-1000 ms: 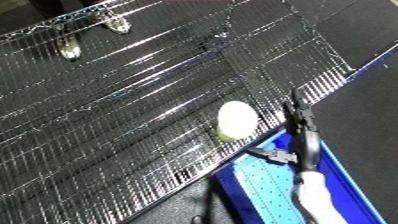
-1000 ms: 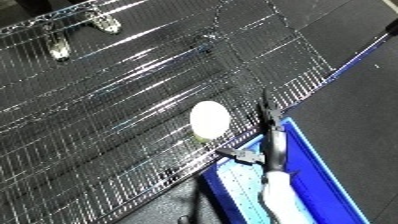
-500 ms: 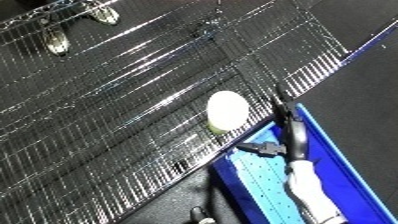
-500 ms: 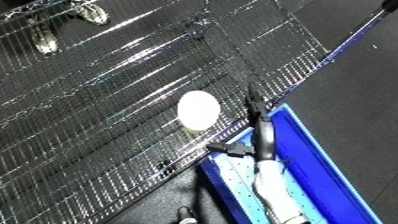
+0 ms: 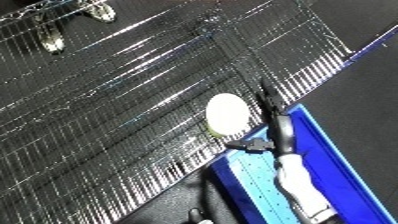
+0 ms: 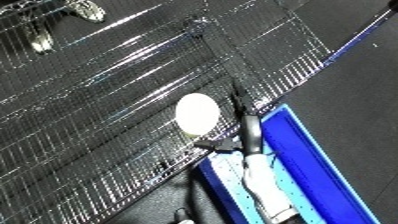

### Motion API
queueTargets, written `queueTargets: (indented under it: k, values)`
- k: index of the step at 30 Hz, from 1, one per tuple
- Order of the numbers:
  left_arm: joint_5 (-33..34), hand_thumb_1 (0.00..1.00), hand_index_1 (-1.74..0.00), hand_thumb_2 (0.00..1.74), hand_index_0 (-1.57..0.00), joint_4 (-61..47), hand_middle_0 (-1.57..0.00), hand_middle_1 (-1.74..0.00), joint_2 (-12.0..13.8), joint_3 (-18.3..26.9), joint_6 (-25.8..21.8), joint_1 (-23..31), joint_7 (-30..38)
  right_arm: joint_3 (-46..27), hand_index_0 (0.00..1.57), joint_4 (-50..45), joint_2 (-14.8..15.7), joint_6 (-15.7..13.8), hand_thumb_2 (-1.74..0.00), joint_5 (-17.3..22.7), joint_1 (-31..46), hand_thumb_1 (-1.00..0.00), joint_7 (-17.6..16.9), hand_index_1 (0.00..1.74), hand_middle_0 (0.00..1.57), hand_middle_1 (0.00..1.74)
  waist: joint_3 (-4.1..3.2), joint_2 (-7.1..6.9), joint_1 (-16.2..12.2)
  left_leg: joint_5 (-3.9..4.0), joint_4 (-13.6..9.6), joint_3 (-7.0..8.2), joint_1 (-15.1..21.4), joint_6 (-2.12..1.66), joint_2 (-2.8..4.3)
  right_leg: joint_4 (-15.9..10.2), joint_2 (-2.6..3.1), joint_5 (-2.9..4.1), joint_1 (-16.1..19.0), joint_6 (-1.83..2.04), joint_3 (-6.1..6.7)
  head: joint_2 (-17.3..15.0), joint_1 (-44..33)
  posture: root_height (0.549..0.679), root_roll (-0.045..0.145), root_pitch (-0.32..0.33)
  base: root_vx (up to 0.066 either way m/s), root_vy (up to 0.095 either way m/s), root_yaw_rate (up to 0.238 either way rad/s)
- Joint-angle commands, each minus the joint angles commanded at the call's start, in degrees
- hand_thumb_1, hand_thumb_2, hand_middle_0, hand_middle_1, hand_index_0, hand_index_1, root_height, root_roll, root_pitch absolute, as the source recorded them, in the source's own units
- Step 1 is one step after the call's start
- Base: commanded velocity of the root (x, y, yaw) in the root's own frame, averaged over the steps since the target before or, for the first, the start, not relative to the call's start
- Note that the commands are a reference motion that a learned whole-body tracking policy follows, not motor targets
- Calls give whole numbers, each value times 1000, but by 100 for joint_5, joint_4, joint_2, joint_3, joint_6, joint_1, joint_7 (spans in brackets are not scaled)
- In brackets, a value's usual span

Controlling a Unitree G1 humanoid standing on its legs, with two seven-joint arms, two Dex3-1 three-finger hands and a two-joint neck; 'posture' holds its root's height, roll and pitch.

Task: Pick up the object and place it into the box

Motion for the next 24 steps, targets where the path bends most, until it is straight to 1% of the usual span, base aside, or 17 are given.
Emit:
queueTargets:
  k: [4,7,12,18,24]
  values:
    - [-21,1000,-1740,1740,-1570,-48,-1570,-1740,33,-6,61,-59,84,63,0,1,5,79,0,1,-228,0,-9,0,0,0,0,7,43,-23,23,-6,-101,6,-3,29,9,21,-113,6,-8,130,3,629,117,26,-1,-19,36]
    - [-31,1000,-1740,1740,-1570,-60,-1570,-1740,52,-12,97,-103,127,105,235,32,11,118,-261,14,-393,-150,26,261,235,261,0,7,74,-47,49,-12,-188,15,-11,52,16,37,-195,9,-17,185,17,628,115,35,-8,-23,32]
    - [-27,1000,-1740,1740,-1570,-50,-1570,-1740,60,-4,142,-158,159,166,628,107,15,170,-696,100,-616,-400,150,696,628,696,0,10,131,-93,56,-29,-291,32,-31,71,28,55,-291,11,-30,188,35,627,110,47,-5,-14,29]
    - [-29,1000,-1740,1740,-1570,-42,-1570,-1740,77,-6,161,-226,203,265,1099,202,58,244,-1218,172,-725,-700,251,1218,1099,1218,0,0,171,-88,27,-46,-372,40,-31,53,36,73,-349,20,-47,304,-50,627,104,58,-12,-10,27]
    - [-36,1000,-1740,1740,-1570,21,-1570,-1740,99,-12,157,-275,175,368,1099,282,111,190,-1218,198,-777,-700,218,1218,1099,1218,0,-38,204,-57,-49,-81,-343,45,-33,-21,43,103,-295,27,-79,324,-113,629,98,59,-17,-9,19]
